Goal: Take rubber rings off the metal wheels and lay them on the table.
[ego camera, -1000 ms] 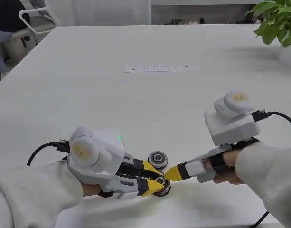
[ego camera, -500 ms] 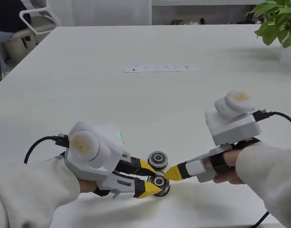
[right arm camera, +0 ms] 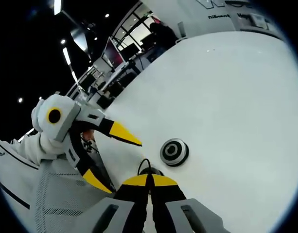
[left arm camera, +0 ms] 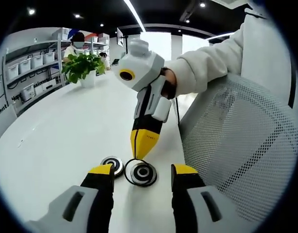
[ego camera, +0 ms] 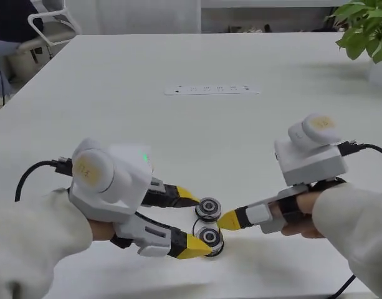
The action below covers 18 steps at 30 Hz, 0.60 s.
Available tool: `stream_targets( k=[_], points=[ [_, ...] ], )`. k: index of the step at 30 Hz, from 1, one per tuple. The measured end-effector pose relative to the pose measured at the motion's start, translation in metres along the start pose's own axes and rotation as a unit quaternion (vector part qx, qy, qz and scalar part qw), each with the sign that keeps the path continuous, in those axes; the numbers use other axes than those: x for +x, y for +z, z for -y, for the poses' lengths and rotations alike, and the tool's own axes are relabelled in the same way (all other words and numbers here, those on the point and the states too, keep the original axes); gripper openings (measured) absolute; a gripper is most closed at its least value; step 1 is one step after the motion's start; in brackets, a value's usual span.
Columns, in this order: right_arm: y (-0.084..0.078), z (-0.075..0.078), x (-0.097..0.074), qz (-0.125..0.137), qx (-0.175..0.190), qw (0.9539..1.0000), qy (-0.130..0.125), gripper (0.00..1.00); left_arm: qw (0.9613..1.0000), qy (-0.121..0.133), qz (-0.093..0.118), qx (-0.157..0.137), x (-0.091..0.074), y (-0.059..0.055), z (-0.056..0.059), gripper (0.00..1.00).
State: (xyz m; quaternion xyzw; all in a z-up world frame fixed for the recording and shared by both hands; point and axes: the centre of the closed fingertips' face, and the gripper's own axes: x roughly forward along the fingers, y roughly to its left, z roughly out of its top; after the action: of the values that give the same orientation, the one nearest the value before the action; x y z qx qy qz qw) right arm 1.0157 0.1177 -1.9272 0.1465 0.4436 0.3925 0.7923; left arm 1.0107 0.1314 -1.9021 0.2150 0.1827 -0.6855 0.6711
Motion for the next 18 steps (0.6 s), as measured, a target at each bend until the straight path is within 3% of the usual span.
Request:
stream_targets(
  k=[10, 15, 18],
  points=[
    [0.006, -0.002, -0.003, 0.016, 0.004, 0.9999, 0.003, 0.00, 0.9988, 0.027, 0.040, -0.001, -0.025, 0.026, -0.005, 0.59],
    [0.009, -0.002, -0.005, 0.023, 0.002, 0.9997, 0.000, 0.00, 0.9982, 0.034, 0.049, -0.004, -0.039, 0.029, -0.001, 0.65],
    [0.011, -0.003, -0.006, 0.029, 0.004, 0.9996, 0.002, 0.00, 0.9968, 0.042, 0.061, -0.029, -0.051, 0.027, -0.003, 0.69]
  ],
)
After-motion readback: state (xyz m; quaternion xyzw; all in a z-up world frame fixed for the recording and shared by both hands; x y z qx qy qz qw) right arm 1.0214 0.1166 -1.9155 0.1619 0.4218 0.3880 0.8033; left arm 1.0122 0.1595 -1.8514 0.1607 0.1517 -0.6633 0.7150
